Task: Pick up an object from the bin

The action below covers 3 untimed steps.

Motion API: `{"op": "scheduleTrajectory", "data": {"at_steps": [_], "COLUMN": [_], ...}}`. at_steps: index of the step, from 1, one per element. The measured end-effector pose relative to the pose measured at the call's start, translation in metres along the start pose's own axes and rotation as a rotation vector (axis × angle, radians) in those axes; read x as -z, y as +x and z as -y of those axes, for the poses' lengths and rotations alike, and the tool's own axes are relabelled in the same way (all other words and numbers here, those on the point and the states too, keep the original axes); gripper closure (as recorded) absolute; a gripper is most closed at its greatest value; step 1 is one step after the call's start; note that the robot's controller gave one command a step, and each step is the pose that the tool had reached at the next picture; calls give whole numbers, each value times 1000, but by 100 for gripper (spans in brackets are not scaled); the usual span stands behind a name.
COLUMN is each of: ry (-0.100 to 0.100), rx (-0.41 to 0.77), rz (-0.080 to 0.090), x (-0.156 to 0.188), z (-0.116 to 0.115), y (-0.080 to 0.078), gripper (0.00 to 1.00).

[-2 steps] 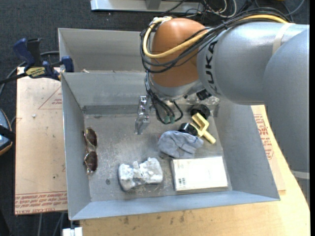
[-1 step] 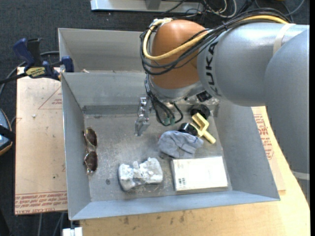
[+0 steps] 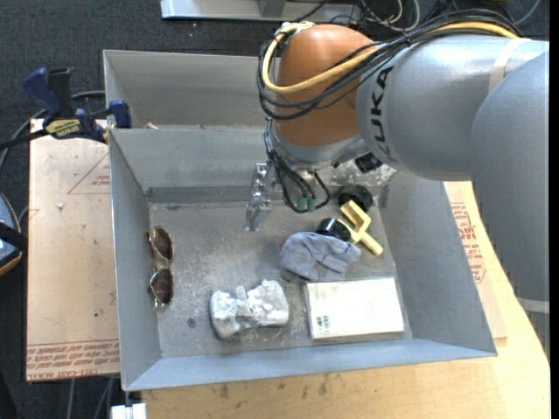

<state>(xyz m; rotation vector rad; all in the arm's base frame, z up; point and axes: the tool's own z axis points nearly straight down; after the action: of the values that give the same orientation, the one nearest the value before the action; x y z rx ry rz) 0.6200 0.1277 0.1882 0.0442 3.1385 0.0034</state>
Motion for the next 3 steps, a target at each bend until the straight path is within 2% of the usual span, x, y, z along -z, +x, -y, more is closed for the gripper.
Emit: {"op": "scheduleTrajectory", "data": {"at_steps": [1,2,3], "ry": [2,0,0], "rx": [45,452,452], "rz": [-1,-2,-2], "x": [-7,-9,-9], "z": [-7,-2,-2], "y": [12,28,28], "gripper": [100,0,0]}}
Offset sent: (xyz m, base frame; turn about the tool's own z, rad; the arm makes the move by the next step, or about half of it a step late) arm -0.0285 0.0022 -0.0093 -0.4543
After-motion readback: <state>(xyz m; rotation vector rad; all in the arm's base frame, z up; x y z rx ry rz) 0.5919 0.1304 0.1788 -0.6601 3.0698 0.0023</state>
